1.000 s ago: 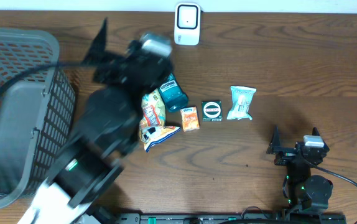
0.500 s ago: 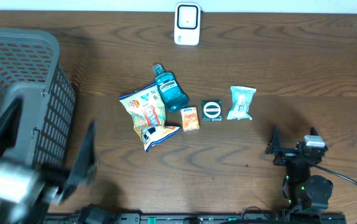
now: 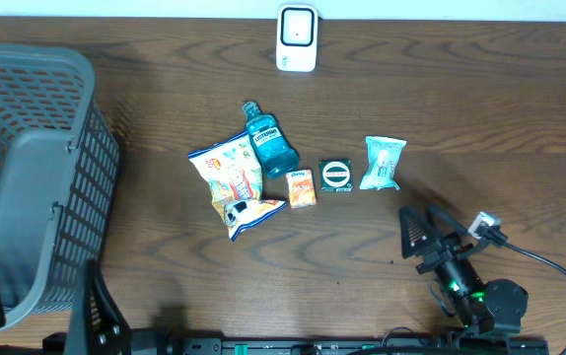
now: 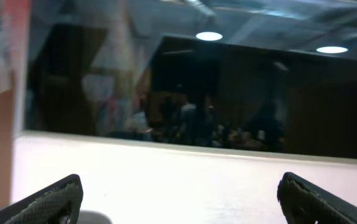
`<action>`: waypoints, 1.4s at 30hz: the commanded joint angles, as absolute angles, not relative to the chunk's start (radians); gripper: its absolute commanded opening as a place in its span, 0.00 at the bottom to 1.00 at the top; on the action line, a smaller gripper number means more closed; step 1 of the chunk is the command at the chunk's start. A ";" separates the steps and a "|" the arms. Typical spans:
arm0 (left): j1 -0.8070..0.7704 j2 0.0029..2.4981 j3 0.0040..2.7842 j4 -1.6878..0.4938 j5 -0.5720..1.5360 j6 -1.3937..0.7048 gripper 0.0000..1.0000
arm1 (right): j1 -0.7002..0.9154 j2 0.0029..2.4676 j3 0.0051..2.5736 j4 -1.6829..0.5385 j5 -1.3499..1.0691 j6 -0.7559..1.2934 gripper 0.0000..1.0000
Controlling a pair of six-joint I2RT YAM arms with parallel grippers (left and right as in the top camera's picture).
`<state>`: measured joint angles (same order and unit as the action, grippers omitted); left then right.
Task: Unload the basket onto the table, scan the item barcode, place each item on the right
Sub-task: 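Retract the left arm to rest and raise the right arm, then reach the right gripper to the green Zam-Buk box and grasp it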
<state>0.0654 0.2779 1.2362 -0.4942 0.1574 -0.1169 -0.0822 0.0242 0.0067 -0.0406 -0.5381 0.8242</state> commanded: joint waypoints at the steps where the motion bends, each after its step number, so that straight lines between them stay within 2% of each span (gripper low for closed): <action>1: 0.154 0.281 1.230 -0.503 0.176 -0.250 0.98 | -0.084 0.020 0.006 -0.046 -0.717 0.806 0.99; 4: 0.209 0.280 1.229 -0.598 0.176 -0.356 0.98 | -0.084 0.020 0.006 -0.060 -0.786 0.651 0.99; 9: 0.225 0.273 1.171 -0.623 0.176 -0.376 0.98 | -0.084 0.020 0.006 -0.061 -0.804 0.657 0.99; 14: 0.134 0.236 1.107 -0.561 0.175 -0.362 0.98 | -0.076 0.020 0.026 -0.099 -0.791 0.656 0.99; 21: 0.002 0.001 0.992 -0.528 0.172 -0.167 0.98 | -0.031 0.044 0.211 -0.400 -0.537 0.518 0.99; 24: -0.001 0.025 1.008 -0.492 0.162 -0.094 0.98 | 0.006 0.131 0.332 -0.489 -0.357 0.511 0.99; 31: -0.006 0.056 1.007 -0.276 -0.046 -0.068 0.98 | 0.121 0.580 0.611 -0.586 -0.155 0.465 0.99; 37: -0.006 0.056 1.007 -0.333 -0.046 -0.068 0.98 | 0.332 1.117 0.976 -0.799 0.096 0.524 0.99; 42: -0.006 0.036 0.973 -0.364 -0.046 -0.068 0.98 | 0.481 1.524 1.296 -0.944 0.106 0.503 0.99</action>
<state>-0.0021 0.0490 0.9943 -0.3706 -0.0330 -0.0803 0.4103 1.3636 1.1633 -0.9157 0.0345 0.5072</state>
